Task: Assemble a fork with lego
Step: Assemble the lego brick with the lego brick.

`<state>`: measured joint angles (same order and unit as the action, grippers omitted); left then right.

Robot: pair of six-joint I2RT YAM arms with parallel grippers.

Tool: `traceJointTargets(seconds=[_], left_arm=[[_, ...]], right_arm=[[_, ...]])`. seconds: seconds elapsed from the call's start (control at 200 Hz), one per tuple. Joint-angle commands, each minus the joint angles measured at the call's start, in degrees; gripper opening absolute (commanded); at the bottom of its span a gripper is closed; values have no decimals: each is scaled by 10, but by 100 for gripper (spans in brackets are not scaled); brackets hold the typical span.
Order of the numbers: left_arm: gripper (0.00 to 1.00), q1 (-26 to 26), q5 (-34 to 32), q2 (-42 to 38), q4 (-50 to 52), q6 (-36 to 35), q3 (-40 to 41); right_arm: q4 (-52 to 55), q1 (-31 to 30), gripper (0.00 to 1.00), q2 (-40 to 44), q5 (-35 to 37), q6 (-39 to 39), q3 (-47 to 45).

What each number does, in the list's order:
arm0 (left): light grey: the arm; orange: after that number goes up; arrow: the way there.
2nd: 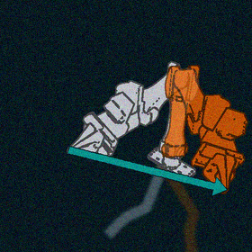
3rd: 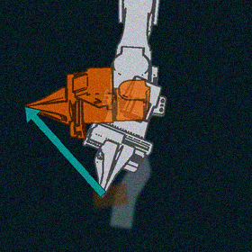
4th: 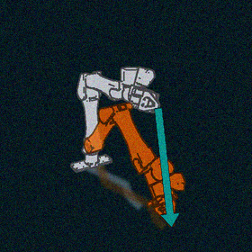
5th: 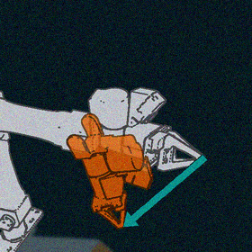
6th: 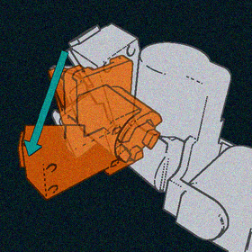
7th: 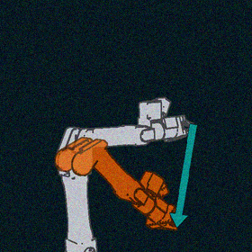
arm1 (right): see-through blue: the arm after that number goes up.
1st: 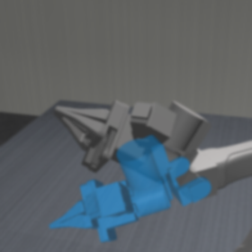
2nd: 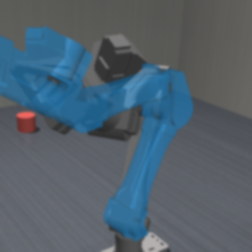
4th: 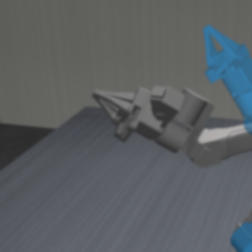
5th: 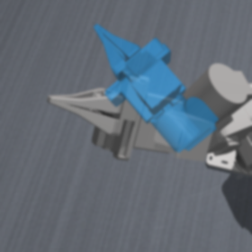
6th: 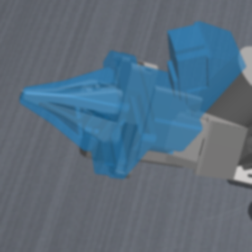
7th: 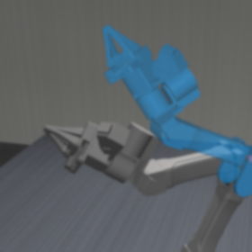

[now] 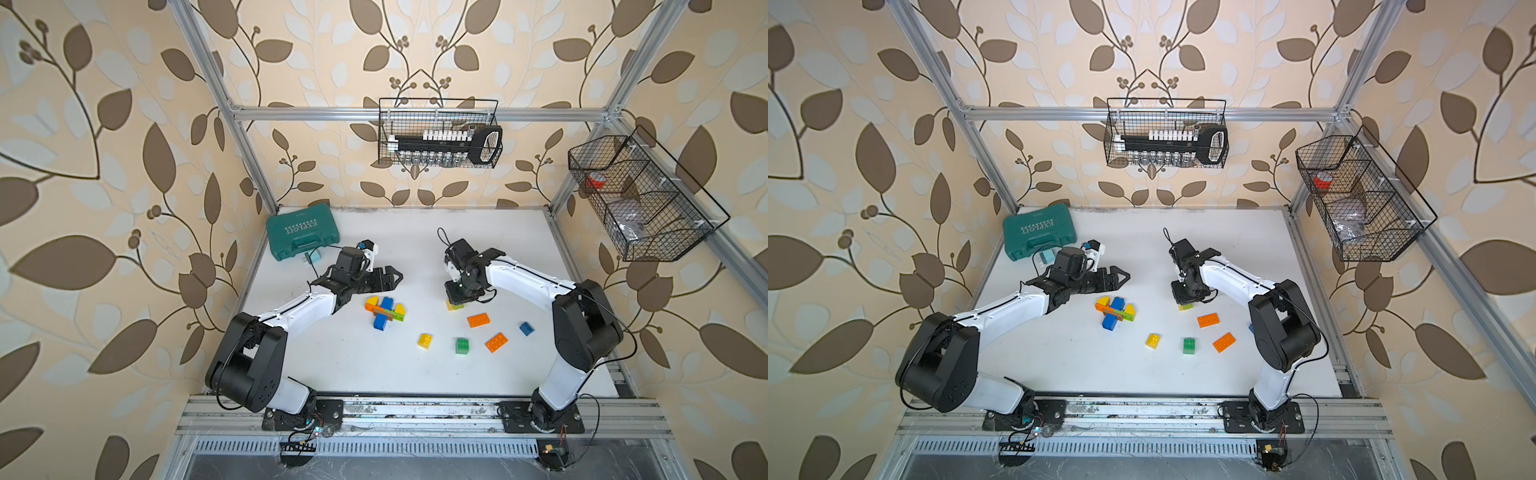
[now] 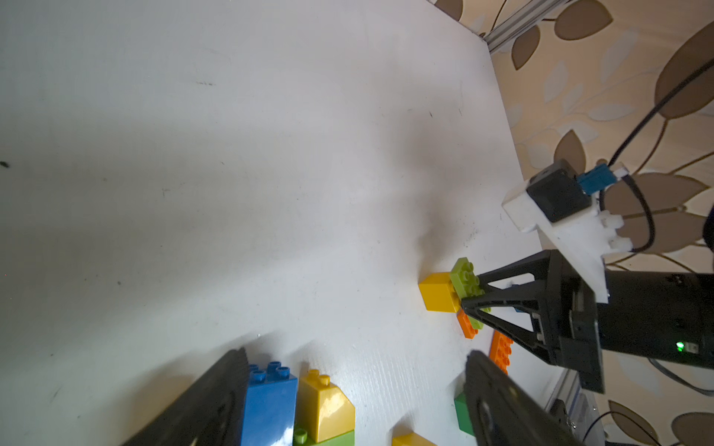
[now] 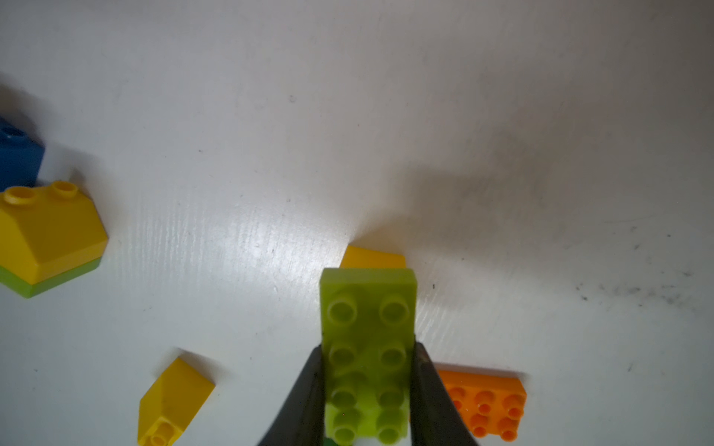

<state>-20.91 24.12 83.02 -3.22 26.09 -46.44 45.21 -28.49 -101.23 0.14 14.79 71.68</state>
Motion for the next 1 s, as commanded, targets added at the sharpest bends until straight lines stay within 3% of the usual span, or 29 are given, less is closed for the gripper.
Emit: traceJointTargets(seconds=[0.0, 0.65, 1.0], left_arm=[[89, 8, 15, -9, -18, 8, 7], [89, 12, 15, -8, -28, 12, 21], [89, 21, 17, -12, -25, 11, 24]], right_arm=[[-1, -1, 29, -10, 12, 17, 4], [-7, -31, 29, -33, 34, 45, -14], [35, -42, 28, -90, 72, -14, -7]])
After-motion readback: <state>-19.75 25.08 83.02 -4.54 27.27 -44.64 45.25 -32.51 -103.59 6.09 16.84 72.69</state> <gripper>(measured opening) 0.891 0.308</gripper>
